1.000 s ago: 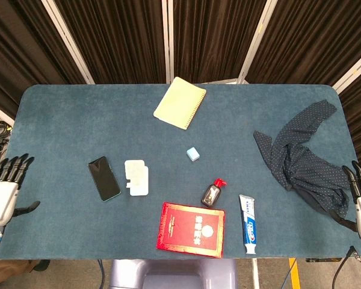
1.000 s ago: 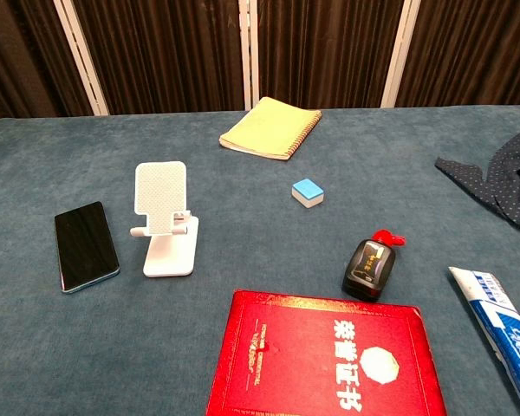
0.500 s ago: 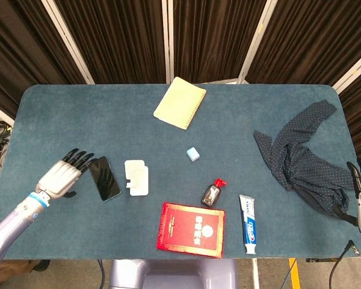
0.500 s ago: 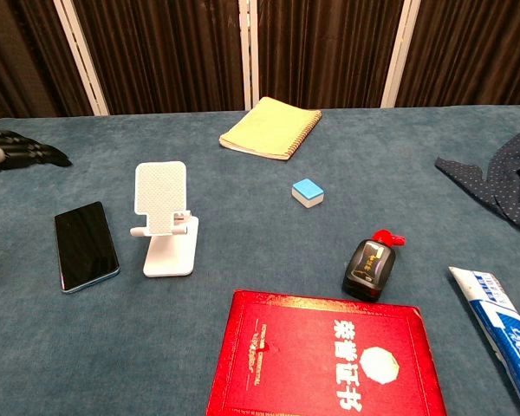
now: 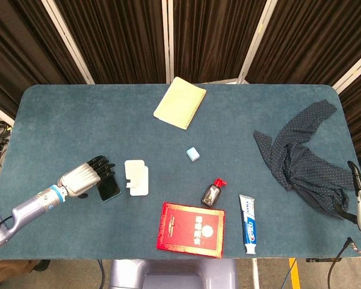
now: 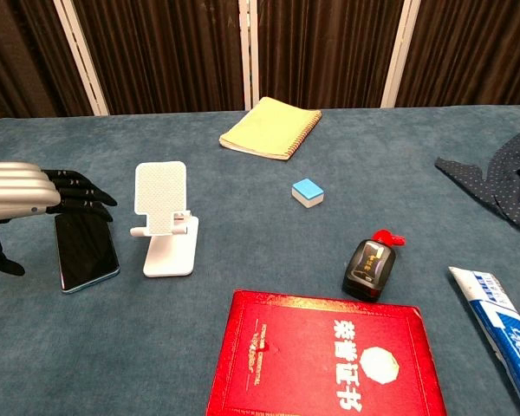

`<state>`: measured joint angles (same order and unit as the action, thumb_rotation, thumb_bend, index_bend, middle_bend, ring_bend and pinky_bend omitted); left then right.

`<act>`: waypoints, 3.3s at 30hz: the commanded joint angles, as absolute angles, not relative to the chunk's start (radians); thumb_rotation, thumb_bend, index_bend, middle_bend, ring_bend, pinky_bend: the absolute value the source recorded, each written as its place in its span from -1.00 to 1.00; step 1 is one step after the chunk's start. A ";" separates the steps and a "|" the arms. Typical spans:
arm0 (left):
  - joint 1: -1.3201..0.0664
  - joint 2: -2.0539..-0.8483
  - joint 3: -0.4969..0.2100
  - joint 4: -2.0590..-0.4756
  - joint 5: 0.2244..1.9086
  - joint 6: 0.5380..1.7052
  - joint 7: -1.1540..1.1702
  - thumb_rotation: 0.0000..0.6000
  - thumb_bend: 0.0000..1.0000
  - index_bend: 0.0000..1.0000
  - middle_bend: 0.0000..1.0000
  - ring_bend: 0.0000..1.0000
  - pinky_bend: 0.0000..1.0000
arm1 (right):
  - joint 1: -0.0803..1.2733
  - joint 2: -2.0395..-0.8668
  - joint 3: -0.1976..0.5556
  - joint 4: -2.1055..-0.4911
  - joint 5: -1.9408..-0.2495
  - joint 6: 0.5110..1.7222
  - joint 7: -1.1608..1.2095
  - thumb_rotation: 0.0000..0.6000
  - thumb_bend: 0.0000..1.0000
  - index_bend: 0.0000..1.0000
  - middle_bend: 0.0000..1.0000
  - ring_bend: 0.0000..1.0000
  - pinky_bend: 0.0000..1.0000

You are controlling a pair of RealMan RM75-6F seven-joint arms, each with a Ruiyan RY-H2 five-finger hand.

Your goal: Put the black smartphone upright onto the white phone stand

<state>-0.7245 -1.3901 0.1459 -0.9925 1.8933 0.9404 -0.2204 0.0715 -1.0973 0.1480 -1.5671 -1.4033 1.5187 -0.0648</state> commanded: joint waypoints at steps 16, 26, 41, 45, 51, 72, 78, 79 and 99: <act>-0.764 -1.577 0.207 -0.713 1.922 1.014 -0.348 1.00 -1.00 -0.59 -0.97 -0.91 -0.88 | 0.076 -1.100 0.151 -1.558 -1.385 1.501 -0.059 1.00 -1.00 -1.00 -1.00 -1.00 -1.00; -0.763 -1.607 0.215 -0.683 1.901 1.031 -0.350 1.00 -1.00 0.11 -0.26 -0.23 -0.31 | 0.076 -1.097 0.149 -1.561 -1.387 1.499 -0.055 1.00 -1.00 -1.00 -1.00 -1.00 -1.00; -0.711 -1.574 0.221 -0.652 1.893 1.214 -0.345 1.00 -1.00 0.35 -0.09 -0.09 -0.21 | 0.074 -1.094 0.144 -1.567 -1.397 1.504 -0.051 1.00 -1.00 -1.00 -1.00 -1.00 -1.00; -0.699 -1.537 0.192 -0.666 1.874 1.294 -0.332 1.00 -1.00 0.35 -0.09 -0.09 -0.21 | 0.072 -1.092 0.143 -1.571 -1.400 1.506 -0.048 1.00 -1.00 -1.00 -1.00 -1.00 -1.00; -0.727 -1.468 0.147 -0.682 1.897 1.445 -0.236 1.00 -1.00 0.34 -0.09 -0.09 -0.21 | 0.070 -1.086 0.144 -1.576 -1.402 1.511 -0.038 1.00 -1.00 -1.00 -1.00 -1.00 -1.00; -1.041 -1.433 0.162 -0.819 2.105 1.278 0.162 1.00 -1.00 0.29 -0.14 -0.09 -0.26 | 0.063 -1.077 0.155 -1.560 -1.375 1.507 0.006 1.00 -1.00 -1.00 -1.00 -1.00 -1.00; -1.064 -1.429 0.176 -0.887 2.110 1.206 0.217 1.00 -1.00 0.27 -0.14 -0.10 -0.27 | 0.060 -1.074 0.157 -1.558 -1.376 1.510 0.021 1.00 -1.00 -1.00 -1.00 -1.00 -1.00; -1.067 -1.431 0.178 -0.897 2.109 1.191 0.228 1.00 -1.00 0.27 -0.15 -0.10 -0.27 | 0.060 -1.073 0.157 -1.558 -1.377 1.511 0.023 1.00 -1.00 -1.00 -1.00 -1.00 -1.00; -1.082 -1.422 0.182 -0.995 2.080 1.095 0.316 1.00 -1.00 0.24 -0.17 -0.10 -0.29 | 0.052 -1.062 0.162 -1.553 -1.375 1.517 0.062 1.00 -1.00 -1.00 -1.00 -1.00 -1.00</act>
<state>-1.0839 -1.4224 0.1832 -0.9924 2.0826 1.0960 0.3137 0.0517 -1.0621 0.1617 -1.5531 -1.3752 1.5171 0.0620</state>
